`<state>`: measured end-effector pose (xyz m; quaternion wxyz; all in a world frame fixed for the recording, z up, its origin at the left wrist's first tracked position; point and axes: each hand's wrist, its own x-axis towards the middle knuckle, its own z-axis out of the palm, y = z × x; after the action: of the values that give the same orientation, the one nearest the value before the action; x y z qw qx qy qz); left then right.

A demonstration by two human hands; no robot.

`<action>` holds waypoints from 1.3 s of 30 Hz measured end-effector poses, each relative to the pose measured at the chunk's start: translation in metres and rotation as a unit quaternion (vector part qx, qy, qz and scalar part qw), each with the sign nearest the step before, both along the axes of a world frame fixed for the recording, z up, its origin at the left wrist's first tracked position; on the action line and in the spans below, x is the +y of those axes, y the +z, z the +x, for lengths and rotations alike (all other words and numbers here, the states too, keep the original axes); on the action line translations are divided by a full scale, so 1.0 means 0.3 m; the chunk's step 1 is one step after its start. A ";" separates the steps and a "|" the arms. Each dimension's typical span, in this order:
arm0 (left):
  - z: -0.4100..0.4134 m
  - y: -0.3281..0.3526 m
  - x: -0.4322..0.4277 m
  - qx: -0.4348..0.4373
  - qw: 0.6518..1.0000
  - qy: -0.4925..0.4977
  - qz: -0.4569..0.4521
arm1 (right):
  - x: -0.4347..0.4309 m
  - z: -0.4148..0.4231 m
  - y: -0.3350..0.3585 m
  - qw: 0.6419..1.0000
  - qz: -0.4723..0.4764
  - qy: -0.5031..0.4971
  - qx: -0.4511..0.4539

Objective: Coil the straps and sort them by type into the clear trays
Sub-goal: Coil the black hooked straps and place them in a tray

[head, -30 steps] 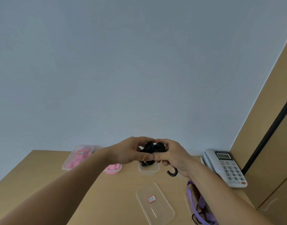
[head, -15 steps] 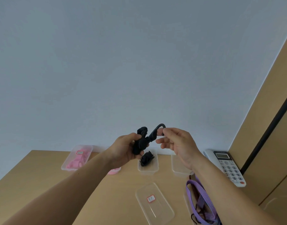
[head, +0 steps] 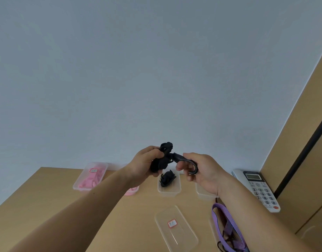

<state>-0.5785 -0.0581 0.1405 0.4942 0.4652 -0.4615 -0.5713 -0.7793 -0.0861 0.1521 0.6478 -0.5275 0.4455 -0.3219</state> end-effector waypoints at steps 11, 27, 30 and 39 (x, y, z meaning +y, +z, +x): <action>-0.059 -0.034 0.037 0.132 0.988 -0.046 0.066 | 0.051 0.126 -0.010 0.975 -0.103 -0.197 0.032; -0.080 -0.001 0.037 0.142 0.988 -0.039 0.042 | 0.098 0.197 -0.079 0.932 -0.271 -0.133 0.203; -0.072 0.000 0.043 0.110 0.992 -0.050 0.048 | 0.114 0.208 -0.078 0.919 -0.285 -0.143 0.231; -0.040 0.002 0.058 0.132 0.981 -0.124 0.067 | 0.134 0.219 -0.085 0.866 -0.353 -0.126 0.331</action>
<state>-0.5903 -0.0408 0.1411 0.4433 0.3571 -0.4071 -0.7143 -0.7138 -0.0460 0.1267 0.1860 -0.7359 0.5532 -0.3432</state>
